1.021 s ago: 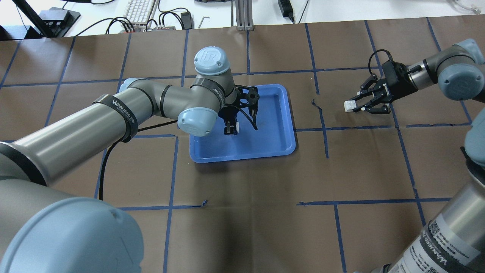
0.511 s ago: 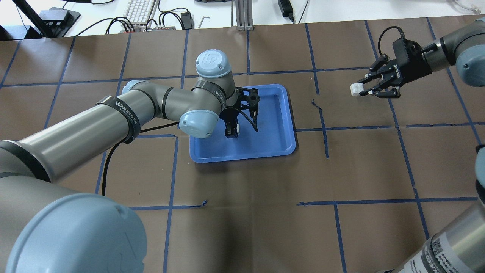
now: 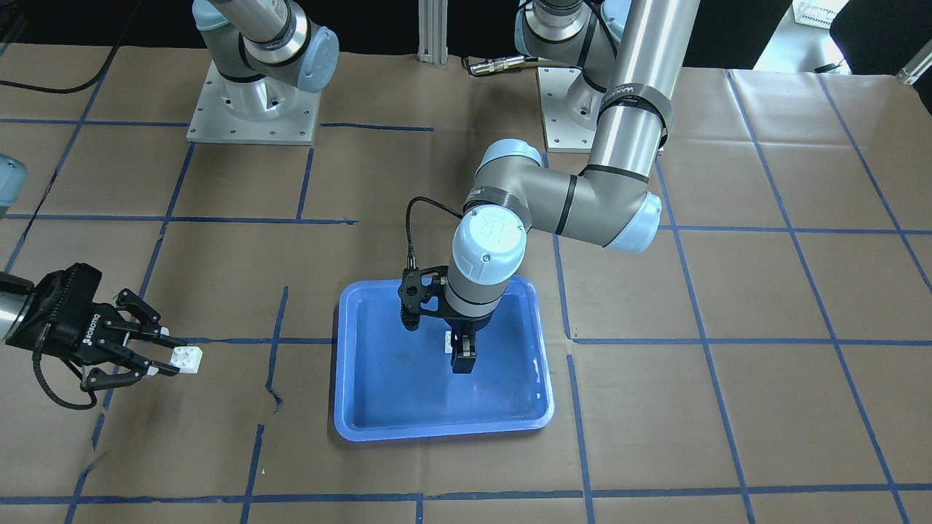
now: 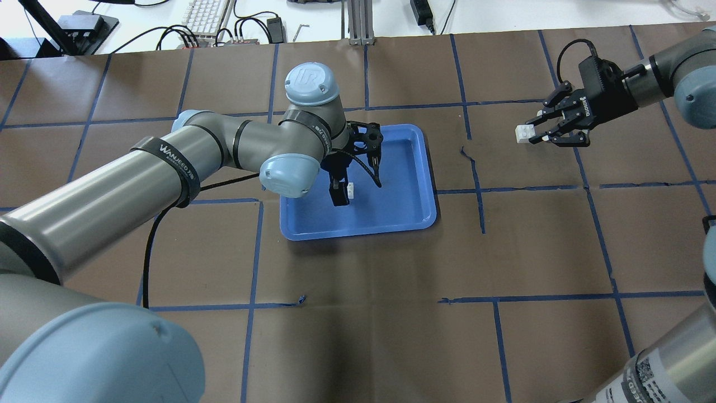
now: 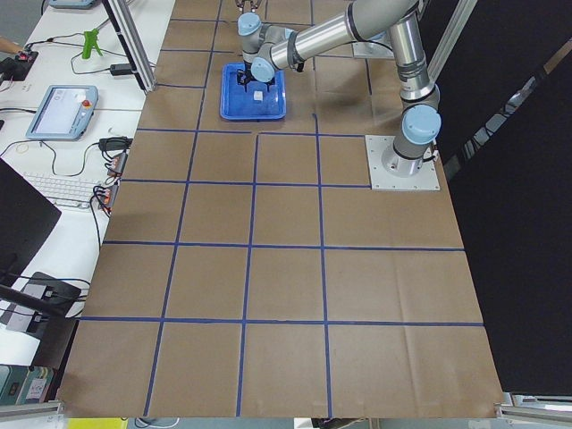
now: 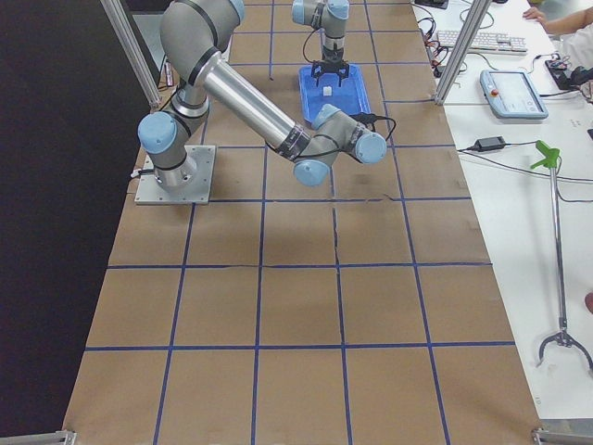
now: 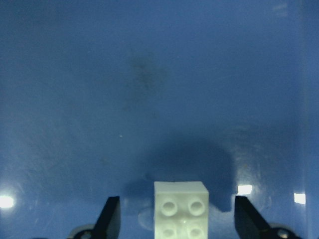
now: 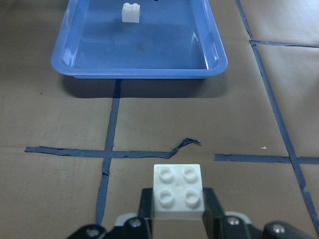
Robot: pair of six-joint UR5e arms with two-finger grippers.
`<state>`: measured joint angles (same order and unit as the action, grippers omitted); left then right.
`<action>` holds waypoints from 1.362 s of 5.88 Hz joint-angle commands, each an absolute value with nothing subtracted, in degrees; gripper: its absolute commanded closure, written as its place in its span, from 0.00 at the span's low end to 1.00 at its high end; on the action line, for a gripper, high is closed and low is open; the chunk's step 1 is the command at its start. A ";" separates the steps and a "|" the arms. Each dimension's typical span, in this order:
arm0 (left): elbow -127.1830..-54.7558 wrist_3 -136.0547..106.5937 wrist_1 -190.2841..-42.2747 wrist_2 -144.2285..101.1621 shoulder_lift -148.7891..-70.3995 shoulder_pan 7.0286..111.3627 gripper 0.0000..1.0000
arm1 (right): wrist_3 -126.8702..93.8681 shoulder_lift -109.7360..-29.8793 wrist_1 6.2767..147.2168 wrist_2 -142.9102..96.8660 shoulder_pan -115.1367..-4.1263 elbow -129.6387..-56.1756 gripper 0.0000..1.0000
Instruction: Assemble white blocks and place on blue tray
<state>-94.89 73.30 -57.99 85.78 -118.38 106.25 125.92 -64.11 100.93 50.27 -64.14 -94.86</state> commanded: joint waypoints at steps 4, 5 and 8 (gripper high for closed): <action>-91.42 73.39 -96.04 87.10 -96.19 97.42 0.00 | 110.90 -68.55 117.32 44.74 -75.81 -106.75 0.68; -88.88 73.39 -103.37 87.01 -93.98 93.73 0.00 | 102.74 -68.21 126.64 44.74 -79.94 -109.31 0.68; -84.56 73.13 -105.47 89.02 -93.07 89.66 0.00 | 84.50 -65.59 142.60 44.82 -90.77 -110.04 0.68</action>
